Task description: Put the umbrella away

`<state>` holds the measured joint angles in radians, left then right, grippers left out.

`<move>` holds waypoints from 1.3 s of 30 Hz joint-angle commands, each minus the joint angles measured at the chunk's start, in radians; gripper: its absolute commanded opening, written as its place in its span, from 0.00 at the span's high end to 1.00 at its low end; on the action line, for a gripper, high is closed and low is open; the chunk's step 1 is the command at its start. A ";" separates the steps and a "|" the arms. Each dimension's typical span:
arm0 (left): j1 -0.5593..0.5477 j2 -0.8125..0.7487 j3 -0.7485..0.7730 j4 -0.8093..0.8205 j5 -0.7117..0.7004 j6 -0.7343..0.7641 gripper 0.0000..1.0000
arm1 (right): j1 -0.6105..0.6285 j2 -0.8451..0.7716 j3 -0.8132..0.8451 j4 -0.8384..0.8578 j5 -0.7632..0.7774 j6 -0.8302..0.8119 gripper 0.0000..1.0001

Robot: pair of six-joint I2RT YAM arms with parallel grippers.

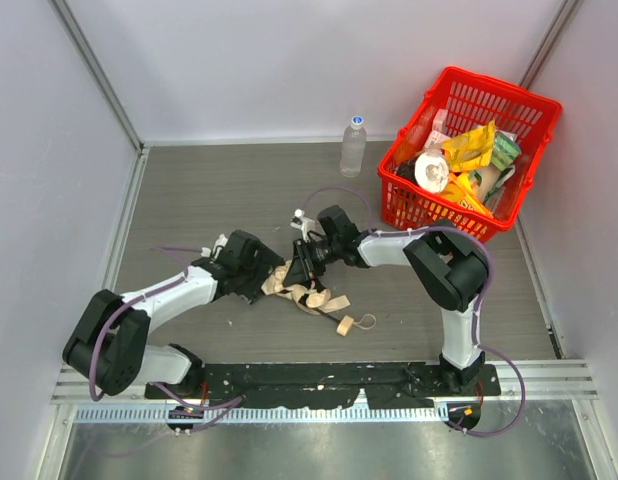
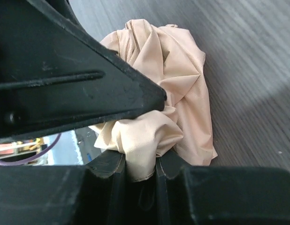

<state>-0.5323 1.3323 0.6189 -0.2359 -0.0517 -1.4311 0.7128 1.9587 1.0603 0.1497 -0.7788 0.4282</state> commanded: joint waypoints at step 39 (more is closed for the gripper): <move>-0.100 0.142 -0.024 -0.139 -0.005 -0.190 1.00 | 0.269 -0.172 0.010 -0.223 0.505 -0.228 0.29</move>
<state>-0.6220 1.4155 0.5583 -0.0555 -0.0788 -1.6142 0.8364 1.8275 1.0698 -0.0521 -0.4786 0.3359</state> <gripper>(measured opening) 0.381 0.714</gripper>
